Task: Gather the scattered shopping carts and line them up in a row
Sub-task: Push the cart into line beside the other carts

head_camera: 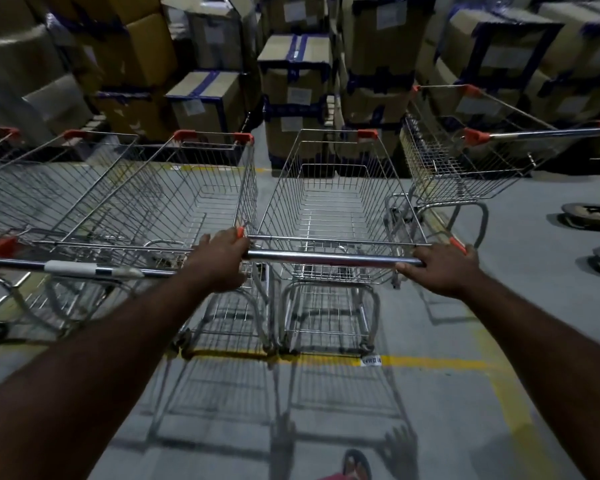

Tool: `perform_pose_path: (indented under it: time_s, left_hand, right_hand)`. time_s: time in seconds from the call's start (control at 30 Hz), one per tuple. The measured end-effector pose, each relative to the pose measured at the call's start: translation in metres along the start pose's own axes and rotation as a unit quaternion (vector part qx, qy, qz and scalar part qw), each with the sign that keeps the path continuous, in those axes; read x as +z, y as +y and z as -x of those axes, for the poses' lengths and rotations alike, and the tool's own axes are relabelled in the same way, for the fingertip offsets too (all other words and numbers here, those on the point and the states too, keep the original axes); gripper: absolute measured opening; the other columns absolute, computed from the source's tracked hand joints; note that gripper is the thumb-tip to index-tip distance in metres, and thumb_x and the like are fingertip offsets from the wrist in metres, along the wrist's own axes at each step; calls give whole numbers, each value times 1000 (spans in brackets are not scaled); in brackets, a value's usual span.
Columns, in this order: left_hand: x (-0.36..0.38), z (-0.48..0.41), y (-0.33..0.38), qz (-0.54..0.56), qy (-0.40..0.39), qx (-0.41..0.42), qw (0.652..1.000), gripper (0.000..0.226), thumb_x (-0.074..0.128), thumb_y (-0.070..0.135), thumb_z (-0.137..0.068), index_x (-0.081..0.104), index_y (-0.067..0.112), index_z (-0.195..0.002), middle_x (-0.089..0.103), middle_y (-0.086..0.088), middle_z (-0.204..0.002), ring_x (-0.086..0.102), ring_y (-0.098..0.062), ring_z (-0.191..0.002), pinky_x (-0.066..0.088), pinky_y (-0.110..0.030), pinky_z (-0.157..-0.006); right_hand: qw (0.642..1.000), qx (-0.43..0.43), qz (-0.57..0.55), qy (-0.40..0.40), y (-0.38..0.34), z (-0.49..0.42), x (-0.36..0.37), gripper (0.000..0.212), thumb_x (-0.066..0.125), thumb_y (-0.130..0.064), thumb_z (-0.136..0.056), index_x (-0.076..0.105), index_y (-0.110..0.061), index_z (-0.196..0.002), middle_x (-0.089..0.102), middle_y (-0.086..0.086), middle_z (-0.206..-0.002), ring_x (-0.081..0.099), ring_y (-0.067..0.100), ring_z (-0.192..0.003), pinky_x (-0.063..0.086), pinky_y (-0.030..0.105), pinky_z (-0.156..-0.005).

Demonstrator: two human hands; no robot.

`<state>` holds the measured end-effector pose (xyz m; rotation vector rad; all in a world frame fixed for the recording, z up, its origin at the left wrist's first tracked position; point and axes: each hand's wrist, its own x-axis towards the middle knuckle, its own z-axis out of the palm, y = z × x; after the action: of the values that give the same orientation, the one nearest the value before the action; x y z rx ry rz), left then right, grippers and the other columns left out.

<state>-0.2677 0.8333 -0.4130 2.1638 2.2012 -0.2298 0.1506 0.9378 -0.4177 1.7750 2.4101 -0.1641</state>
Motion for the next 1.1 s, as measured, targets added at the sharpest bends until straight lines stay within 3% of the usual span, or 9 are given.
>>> perform_pose_path:
  time_s: [0.13,0.23,0.37,0.47,0.63,0.8,0.93,1.1]
  left_hand:
    - [6,9,8,-19,30,-10,999,58,72,37,-82,49,25,-134,37,-9,-153,33,-27,-141,22,-56,-120]
    - [11,14,13,-32,61,-9,998,56,67,31,-86,48,21,-137,40,-9,-152,37,-27,-139,26,-56,-118]
    - [17,17,13,-48,100,4,994,45,61,29,-92,50,19,-134,48,-10,-147,46,-29,-133,35,-57,-113]
    - [19,18,14,-57,103,-4,993,47,62,32,-94,48,17,-136,50,-10,-146,48,-29,-132,38,-58,-110]
    - [19,18,18,-58,98,-41,993,51,61,29,-95,43,16,-141,47,-8,-149,43,-30,-137,32,-63,-112]
    - [21,20,19,-55,101,-53,992,53,61,28,-94,42,16,-141,47,-7,-149,44,-31,-137,31,-64,-111]
    - [21,19,16,-34,96,-43,994,44,61,29,-94,47,18,-134,48,-6,-147,45,-29,-136,33,-63,-111]
    - [20,18,17,-18,94,-48,994,46,61,29,-94,47,18,-137,47,-4,-147,45,-27,-134,34,-61,-111]
  right_hand:
    - [1000,-3,-3,8,1,7,2,68,18,-92,-78,55,-38,-93,65,-3,-115,55,23,-119,21,62,-109]
    - [1000,0,-2,11,4,12,1,79,11,-94,-71,59,-36,-97,66,-3,-115,56,23,-119,24,59,-109]
    - [1000,2,-6,11,8,15,3,78,10,-93,-69,57,-37,-96,65,-1,-117,54,24,-119,24,61,-110]
    - [1000,7,2,5,10,16,5,83,14,-93,-75,61,-36,-111,62,2,-125,50,26,-126,19,66,-111]
    - [999,32,33,24,3,23,7,82,16,-90,-81,51,-38,-134,51,5,-145,36,31,-140,8,75,-110]
    - [999,35,2,8,1,25,4,82,21,-87,-84,46,-36,-142,48,6,-148,40,31,-137,22,66,-109]
    - [999,32,-7,5,1,25,4,83,20,-88,-83,47,-35,-141,48,7,-146,41,31,-136,23,66,-109]
    - [999,33,-23,6,1,25,4,104,4,-95,-66,47,-37,-140,49,5,-144,41,30,-136,22,66,-108]
